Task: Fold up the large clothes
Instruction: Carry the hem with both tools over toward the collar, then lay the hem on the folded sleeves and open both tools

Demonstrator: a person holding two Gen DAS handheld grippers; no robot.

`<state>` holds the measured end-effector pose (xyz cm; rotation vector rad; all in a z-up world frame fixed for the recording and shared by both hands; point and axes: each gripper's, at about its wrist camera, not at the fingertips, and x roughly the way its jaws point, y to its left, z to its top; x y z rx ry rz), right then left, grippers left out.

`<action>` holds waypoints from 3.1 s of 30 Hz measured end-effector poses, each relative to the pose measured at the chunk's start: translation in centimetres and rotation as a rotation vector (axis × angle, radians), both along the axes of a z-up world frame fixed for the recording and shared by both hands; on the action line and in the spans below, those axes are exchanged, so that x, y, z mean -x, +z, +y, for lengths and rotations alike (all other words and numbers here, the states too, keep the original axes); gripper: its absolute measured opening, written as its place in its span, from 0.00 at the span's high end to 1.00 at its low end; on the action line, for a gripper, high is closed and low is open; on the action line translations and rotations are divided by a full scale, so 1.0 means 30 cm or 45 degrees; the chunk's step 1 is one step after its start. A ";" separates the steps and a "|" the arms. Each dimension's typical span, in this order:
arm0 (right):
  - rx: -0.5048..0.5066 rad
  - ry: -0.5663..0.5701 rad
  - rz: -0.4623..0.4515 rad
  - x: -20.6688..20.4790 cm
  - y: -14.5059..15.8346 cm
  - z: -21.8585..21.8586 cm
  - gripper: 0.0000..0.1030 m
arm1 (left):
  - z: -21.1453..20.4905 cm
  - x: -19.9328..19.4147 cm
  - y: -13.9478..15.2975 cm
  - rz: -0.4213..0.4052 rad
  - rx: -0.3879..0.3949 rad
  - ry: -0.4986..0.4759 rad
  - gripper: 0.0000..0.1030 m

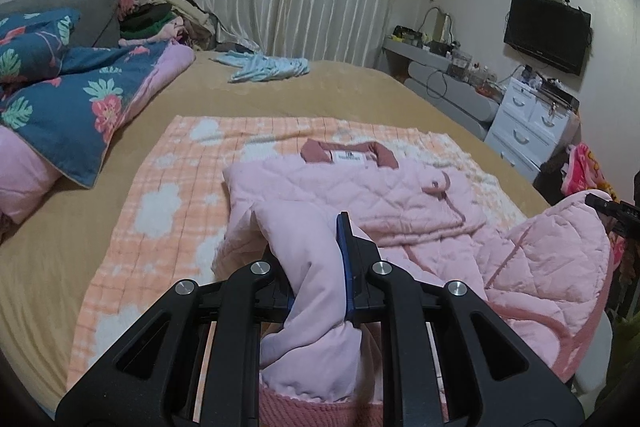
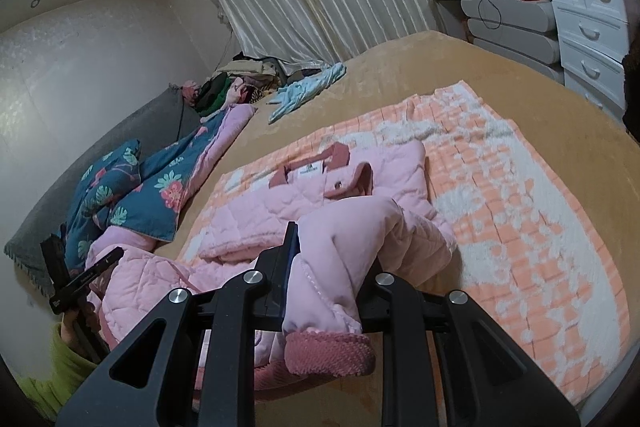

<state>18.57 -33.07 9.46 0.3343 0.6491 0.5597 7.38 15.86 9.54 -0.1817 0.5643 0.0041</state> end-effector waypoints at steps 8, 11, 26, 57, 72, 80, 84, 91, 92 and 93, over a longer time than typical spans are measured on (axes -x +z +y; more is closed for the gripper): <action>-0.011 -0.026 -0.005 -0.102 0.076 0.009 0.82 | 0.047 -0.077 0.059 -0.032 0.009 0.045 0.91; -0.034 -0.046 0.016 -0.148 0.079 0.002 0.82 | 0.051 -0.117 0.069 -0.044 -0.016 0.065 0.91; -0.003 -0.168 0.110 -0.346 0.036 0.006 0.82 | 0.128 -0.270 0.038 -0.008 -0.032 0.142 0.89; -0.307 -0.190 0.403 -0.785 -0.215 -0.016 0.43 | 0.212 -0.603 -0.138 0.146 -0.016 0.182 0.87; -0.179 -0.275 0.242 -0.759 -0.301 -0.033 0.15 | 0.237 -0.632 -0.139 0.096 0.213 0.091 0.35; -0.152 -0.292 0.082 -0.729 -0.275 -0.055 0.07 | 0.235 -0.538 -0.036 -0.074 0.188 0.168 0.14; 0.054 -0.267 0.120 -0.729 -0.334 -0.008 0.07 | 0.258 -0.505 -0.073 -0.054 0.126 0.216 0.10; 0.312 -0.130 0.133 -0.710 -0.468 0.090 0.07 | 0.326 -0.511 -0.364 0.185 0.163 0.189 0.09; 0.330 -0.114 0.132 -0.712 -0.478 0.101 0.07 | 0.336 -0.521 -0.401 0.217 0.178 0.185 0.09; 0.353 -0.094 0.131 -0.717 -0.496 0.116 0.07 | 0.344 -0.533 -0.441 0.253 0.206 0.187 0.09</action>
